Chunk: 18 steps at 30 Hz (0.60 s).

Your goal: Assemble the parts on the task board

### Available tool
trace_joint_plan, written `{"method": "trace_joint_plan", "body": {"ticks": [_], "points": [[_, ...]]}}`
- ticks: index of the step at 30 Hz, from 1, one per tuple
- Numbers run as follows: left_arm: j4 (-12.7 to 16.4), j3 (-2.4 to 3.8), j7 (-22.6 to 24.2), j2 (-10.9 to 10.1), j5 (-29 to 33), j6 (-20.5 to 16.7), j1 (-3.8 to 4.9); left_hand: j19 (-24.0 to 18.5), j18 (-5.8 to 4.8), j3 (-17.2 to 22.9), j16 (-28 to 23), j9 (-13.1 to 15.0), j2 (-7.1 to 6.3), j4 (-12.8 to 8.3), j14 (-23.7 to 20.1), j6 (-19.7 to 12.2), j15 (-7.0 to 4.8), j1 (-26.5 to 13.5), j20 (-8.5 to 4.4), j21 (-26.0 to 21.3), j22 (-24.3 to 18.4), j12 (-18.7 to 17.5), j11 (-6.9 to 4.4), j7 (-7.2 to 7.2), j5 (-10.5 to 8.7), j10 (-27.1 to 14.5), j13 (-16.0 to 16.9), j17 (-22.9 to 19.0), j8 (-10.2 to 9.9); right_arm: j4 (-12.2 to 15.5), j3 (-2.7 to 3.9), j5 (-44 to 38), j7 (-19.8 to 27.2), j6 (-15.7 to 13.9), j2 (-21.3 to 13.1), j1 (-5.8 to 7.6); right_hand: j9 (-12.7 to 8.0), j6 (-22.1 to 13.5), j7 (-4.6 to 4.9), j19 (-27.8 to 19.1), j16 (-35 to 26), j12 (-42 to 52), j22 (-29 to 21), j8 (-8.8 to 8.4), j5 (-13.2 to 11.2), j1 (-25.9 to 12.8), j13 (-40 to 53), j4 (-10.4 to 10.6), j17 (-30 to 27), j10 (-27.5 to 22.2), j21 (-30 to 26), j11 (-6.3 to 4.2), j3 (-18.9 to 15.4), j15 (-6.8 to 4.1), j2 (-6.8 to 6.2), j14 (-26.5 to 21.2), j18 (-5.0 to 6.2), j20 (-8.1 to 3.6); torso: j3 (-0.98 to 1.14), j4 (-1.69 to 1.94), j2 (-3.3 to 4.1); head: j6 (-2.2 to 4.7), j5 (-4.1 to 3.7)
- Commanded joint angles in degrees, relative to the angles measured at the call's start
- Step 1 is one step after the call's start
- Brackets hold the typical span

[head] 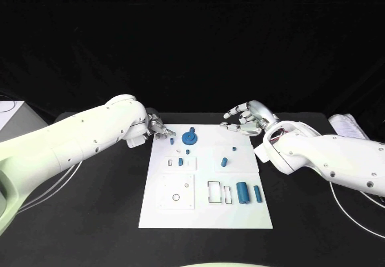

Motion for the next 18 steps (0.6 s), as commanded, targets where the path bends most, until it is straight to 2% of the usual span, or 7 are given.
{"method": "trace_joint_plan", "body": {"ticks": [1,6,8,18], "points": [[-0.59,-0.23,1.00,0.54,0.80,1.84,0.10,-0.08,0.35,-0.30,-0.28,-0.06,0.08,0.01,4.59,0.16,0.40,-0.39,0.49,-0.21,0.02,-0.06,-0.03,0.29,-0.17,-0.39,0.05,10.73,-0.36,0.08,0.02,-0.56,0.45,0.41,0.06,-0.03,0.09,-0.36,0.06,4.49,-0.23,-0.38,12.95,0.25,0.01,-0.52,8.40,0.05,12.34,-0.56,-0.18,-0.02,0.11,-0.40,-0.14,5.22,0.01,-0.27,0.01,-0.03,0.02,0.01,0.02],[-1.59,-0.52,1.29,1.12,1.00,1.62,-0.02,-0.08,0.35,-0.29,-0.27,-0.07,0.15,-0.02,4.60,0.17,0.41,-0.35,0.50,-0.21,0.02,-0.05,-0.03,0.29,-0.17,-0.40,0.04,10.75,-0.38,0.15,0.02,-0.58,0.47,0.40,0.09,-0.03,0.09,-0.36,0.06,4.49,-0.23,-0.38,12.95,0.25,0.01,-0.52,8.40,0.05,12.34,-0.56,-0.18,-0.02,0.11,-0.40,-0.14,5.22,0.01,-0.27,0.00,-0.05,0.09,0.09,-0.07],[-1.98,-0.57,1.46,1.33,1.06,1.73,-0.11,-0.08,0.35,-0.29,-0.27,-0.07,0.15,-0.02,4.60,0.17,0.41,-0.35,0.50,-0.21,0.02,-0.05,-0.03,0.29,-0.17,-0.40,0.04,10.75,-0.38,0.18,0.02,-0.60,0.46,0.40,0.10,-0.03,0.09,-0.36,0.06,4.49,-0.23,-0.38,12.95,0.25,0.01,-0.52,8.40,0.05,12.34,-0.56,-0.18,-0.02,0.11,-0.40,-0.14,5.22,0.01,-0.27,0.02,-0.02,0.04,-0.09,-0.28],[-3.24,-0.63,2.33,2.15,1.14,1.75,-0.47,-0.03,0.34,-0.20,-0.20,-0.15,0.64,-0.10,4.64,0.29,0.42,0.15,0.56,-0.17,0.13,0.24,-0.04,0.27,-0.11,-0.32,0.30,10.87,-0.55,0.18,0.02,-0.63,0.63,0.30,0.12,-0.02,0.11,-0.38,0.05,4.49,-0.25,-0.37,12.95,0.36,0.08,-0.62,8.39,0.03,12.32,-0.55,-0.19,-0.03,0.13,-0.42,-0.10,5.21,0.01,-0.28,0.07,-0.09,0.03,-0.15,-0.49]]}}
